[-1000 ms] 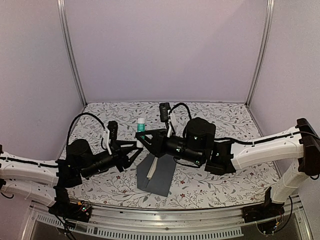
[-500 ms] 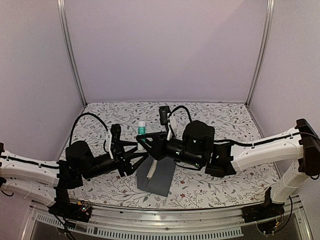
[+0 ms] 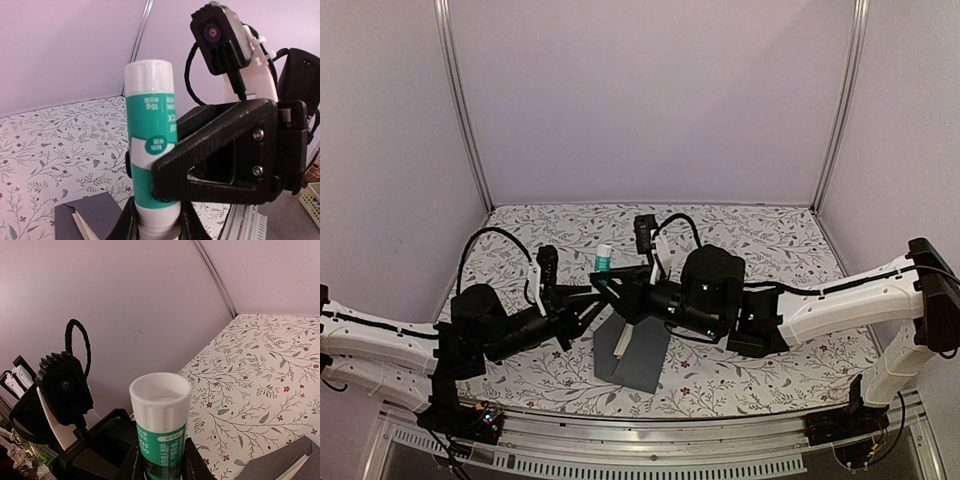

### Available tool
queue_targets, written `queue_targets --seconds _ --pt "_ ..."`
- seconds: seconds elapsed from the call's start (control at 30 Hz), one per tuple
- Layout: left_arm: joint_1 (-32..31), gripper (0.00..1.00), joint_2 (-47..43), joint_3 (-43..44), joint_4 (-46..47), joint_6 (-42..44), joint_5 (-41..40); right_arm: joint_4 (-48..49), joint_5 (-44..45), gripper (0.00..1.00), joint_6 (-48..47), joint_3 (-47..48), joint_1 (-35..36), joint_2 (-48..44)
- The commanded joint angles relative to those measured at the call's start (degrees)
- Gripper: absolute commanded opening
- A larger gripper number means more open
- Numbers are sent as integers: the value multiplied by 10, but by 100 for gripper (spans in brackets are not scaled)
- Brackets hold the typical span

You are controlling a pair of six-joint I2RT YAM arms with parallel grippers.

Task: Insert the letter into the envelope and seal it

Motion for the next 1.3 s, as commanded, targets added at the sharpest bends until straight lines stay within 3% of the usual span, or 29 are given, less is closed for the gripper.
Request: queue_targets --seconds 0.0,0.23,0.3,0.43,0.73,0.97,1.27 --pt "-1 0 -7 -3 23 20 -15 -9 -24 19 -10 9 20 6" --pt "-1 0 -29 -6 0 62 34 -45 -9 62 -32 -16 20 -36" --pt "-1 0 -37 -8 -8 81 45 -70 -4 68 -37 -22 19 -53" --pt "-1 0 -45 -8 -40 120 83 -138 -22 71 -51 -24 19 -93" --pt "-2 0 -23 -6 -65 168 158 -442 -123 77 -32 88 11 -121" --pt "-12 0 15 0 -58 197 197 -540 -210 74 -4 122 0 -111" --pt "-31 0 28 2 -63 233 231 -646 -232 68 2 175 -22 -93"
